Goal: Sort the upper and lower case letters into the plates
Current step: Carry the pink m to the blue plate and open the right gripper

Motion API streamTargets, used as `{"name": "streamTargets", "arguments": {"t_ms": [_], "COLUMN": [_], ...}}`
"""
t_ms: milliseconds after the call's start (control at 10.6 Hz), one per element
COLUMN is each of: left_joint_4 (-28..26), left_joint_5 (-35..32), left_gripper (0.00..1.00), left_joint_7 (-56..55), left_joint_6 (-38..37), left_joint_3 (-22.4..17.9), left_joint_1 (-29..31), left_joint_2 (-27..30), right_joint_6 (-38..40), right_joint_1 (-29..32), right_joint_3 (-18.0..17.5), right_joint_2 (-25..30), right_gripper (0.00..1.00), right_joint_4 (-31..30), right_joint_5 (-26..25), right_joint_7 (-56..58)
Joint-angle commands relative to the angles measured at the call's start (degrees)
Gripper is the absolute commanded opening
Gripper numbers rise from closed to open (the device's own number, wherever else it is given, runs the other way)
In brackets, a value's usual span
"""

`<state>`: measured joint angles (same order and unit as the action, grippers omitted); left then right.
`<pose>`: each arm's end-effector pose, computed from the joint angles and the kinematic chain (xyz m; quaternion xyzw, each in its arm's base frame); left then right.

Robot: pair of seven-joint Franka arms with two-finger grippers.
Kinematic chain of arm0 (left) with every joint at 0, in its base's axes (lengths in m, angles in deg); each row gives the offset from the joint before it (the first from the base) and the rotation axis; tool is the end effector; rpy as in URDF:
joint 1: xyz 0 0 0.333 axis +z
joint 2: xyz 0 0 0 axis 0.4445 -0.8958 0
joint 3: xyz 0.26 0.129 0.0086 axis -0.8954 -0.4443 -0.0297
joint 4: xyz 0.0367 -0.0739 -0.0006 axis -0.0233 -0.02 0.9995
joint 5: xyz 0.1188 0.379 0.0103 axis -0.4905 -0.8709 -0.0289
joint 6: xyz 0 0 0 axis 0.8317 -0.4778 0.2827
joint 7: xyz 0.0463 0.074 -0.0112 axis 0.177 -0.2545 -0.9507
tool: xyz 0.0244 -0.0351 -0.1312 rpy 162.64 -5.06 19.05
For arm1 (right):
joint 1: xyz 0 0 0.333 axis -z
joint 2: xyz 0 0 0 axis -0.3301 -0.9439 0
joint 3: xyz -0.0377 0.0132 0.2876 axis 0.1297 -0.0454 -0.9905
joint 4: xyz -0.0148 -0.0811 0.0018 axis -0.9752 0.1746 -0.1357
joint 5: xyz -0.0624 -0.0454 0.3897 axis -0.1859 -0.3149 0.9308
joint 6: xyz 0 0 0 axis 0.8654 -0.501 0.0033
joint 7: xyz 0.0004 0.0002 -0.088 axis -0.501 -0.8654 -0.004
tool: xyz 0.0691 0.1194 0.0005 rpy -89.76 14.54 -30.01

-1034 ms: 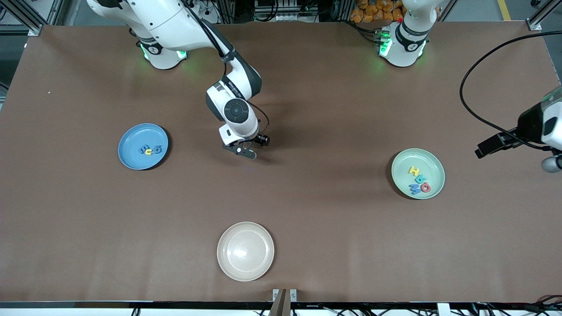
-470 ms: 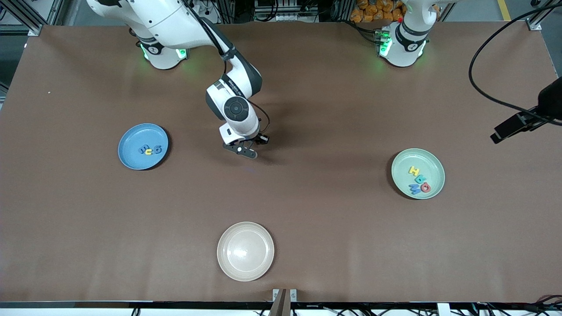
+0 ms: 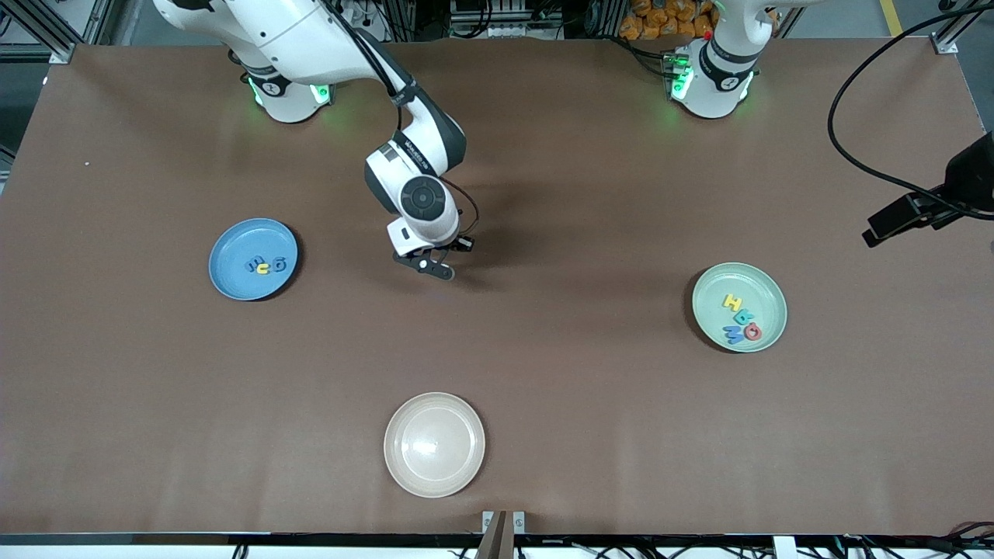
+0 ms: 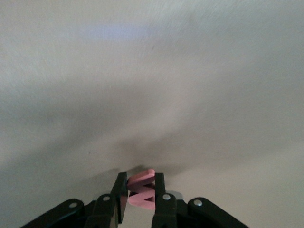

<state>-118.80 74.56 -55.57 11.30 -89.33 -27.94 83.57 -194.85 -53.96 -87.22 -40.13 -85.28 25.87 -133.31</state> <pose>0.5878 -0.0191 0.5689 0.9933 0.1135 0.0222 0.0069 0.4486 0.3967 0.1449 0.9759 -0.1792 -0.1165 0.0448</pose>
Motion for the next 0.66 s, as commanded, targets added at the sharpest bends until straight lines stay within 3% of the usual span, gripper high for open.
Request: {"name": "streamTargets", "arguments": {"t_ms": [0,376,564], "left_joint_4": [-0.1,-1.4,-1.6], "left_joint_5": [0.8,0.8,0.8], "left_gripper": [1.00,1.00,1.00], "left_joint_7": [6.7,7.4,7.4], "left_joint_6": [0.1,0.8,0.9], "left_joint_3": [-0.1,0.9,1.6], "left_joint_1": [-0.6,-0.6,-0.8], "left_joint_2": [0.6,0.5,0.8], "right_joint_6": [9.5,24.3,27.1], "right_joint_1": [5.3,16.5,24.5], "right_joint_3": [-0.2,0.3,0.3], "right_joint_2": [0.8,1.6,1.9], "right_gripper": [0.04,0.03,0.04], "right_joint_4": [3.5,4.7,3.7], "right_joint_5": [1.1,-0.6,-3.9], "right_joint_7": [6.8,14.8,27.0]}}
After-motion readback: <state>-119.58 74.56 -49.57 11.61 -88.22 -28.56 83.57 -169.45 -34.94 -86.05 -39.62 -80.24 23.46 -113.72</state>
